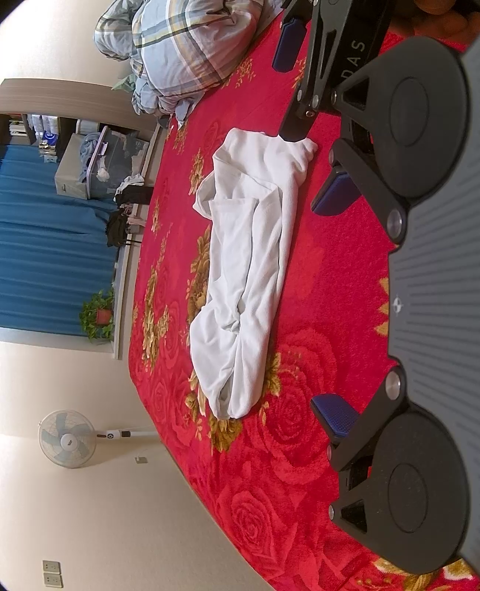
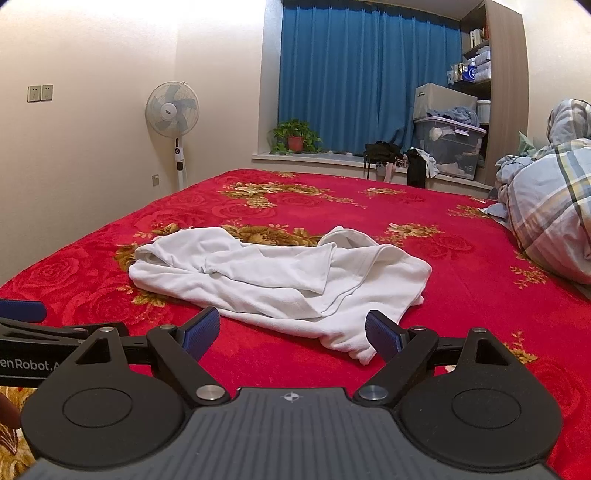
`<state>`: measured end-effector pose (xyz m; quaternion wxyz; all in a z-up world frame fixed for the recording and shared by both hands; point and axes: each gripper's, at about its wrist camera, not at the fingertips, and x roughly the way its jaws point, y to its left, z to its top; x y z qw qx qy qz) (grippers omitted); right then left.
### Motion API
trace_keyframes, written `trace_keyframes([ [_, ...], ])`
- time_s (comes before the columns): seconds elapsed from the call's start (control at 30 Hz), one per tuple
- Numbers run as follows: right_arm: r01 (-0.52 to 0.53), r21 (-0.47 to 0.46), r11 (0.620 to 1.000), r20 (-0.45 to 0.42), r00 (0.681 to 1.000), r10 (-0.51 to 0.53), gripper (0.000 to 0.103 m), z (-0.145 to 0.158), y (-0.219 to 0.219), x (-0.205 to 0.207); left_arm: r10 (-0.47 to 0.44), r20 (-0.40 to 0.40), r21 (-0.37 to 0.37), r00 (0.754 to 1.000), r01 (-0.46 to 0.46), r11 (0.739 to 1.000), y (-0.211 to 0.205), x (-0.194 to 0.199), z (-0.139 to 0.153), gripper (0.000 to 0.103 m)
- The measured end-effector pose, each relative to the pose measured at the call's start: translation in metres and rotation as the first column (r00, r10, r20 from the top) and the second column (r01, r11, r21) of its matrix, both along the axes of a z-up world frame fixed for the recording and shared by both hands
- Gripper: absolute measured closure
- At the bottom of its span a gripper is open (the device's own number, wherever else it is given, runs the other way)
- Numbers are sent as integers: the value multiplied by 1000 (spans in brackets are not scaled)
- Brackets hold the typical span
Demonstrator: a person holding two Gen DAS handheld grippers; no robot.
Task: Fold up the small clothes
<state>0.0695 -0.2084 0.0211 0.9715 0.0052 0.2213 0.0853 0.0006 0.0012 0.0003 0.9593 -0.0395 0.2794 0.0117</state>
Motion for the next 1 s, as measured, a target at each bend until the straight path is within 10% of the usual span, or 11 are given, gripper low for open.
trace_keyframes([
  [0.37,3,5,1000,-2,1000,-3,16,0,0,0,-8,39,1,999,8,1000,-2,-6,5,5],
  [0.5,-5,31,999,-4,1000,5,20,3,-2,1,-19,60,6,998,19,1000,-4,-9,5,36],
  [0.67,-6,41,999,-13,1000,6,67,9,-13,7,-40,-12,-13,999,39,999,1,7,2,72],
  [1.0,44,102,994,-3,999,-44,63,27,-63,33,-51,-164,-31,985,47,998,-7,133,-36,73],
])
